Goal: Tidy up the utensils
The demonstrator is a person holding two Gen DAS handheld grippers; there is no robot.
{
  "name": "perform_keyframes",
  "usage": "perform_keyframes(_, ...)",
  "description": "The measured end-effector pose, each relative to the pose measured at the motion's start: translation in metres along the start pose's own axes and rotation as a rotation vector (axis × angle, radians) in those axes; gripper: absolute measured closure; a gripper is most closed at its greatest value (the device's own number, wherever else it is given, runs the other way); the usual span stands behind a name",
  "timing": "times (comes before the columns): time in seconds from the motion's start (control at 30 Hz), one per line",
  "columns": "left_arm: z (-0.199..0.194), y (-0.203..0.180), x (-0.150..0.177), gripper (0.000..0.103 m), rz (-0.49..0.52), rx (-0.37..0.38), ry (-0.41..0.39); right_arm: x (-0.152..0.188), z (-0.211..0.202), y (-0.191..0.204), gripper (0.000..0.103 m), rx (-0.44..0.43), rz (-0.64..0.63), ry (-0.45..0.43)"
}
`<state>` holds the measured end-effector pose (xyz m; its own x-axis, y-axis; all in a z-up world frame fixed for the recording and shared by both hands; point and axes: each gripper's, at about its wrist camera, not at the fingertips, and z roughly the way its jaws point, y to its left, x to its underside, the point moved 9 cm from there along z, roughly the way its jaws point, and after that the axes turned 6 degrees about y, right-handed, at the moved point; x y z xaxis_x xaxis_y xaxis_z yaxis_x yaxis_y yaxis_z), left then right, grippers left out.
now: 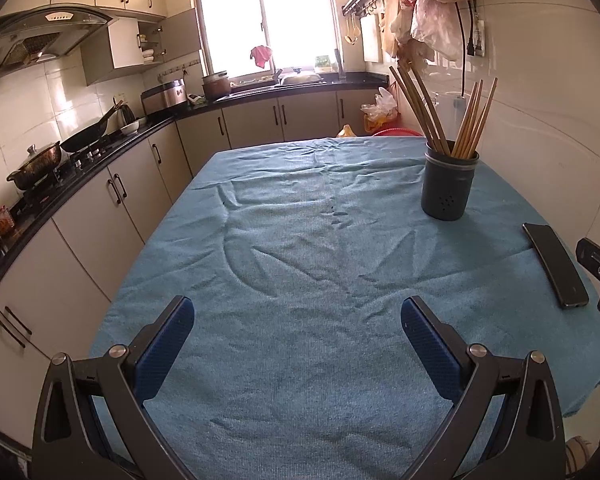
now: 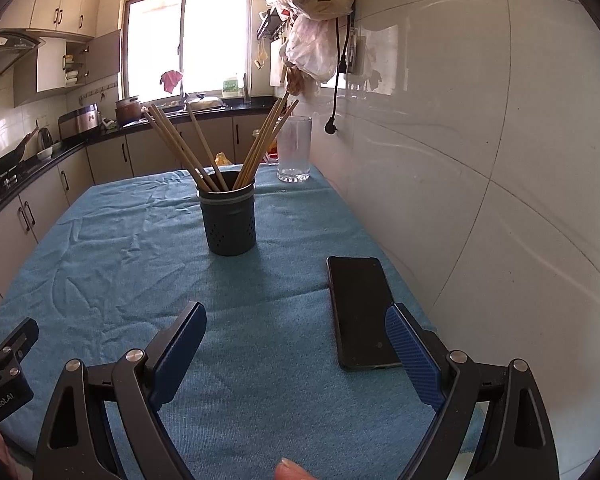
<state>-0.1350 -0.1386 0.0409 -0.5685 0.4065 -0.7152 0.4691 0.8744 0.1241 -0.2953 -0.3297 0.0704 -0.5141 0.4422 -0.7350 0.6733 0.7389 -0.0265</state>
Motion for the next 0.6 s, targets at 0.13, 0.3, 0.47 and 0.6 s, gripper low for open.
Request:
perform_keyframes(0.13,0.001,0.001,0.0005,0.0,-0.002,0.0,0.0,0.0017,0.0018,0.0023,0.009,0.0,-0.005,0.005)
perform_keyframes(0.3,0.0024,0.0019,0.0026,0.0,-0.003,-0.001,0.005,0.0021,0.0025,0.0026,0.009,0.002,-0.008,0.013)
perform_keyframes(0.47,0.003,0.0028,0.0032,0.0,-0.004,0.0,0.007,0.0039,0.0048,0.0035,0.009,0.002,-0.013,0.022)
perform_keyframes(0.6,0.0031,0.0031,0.0033,0.0,-0.005,0.0,0.006,0.0045,0.0054,0.0035,0.009,0.002,-0.014,0.025)
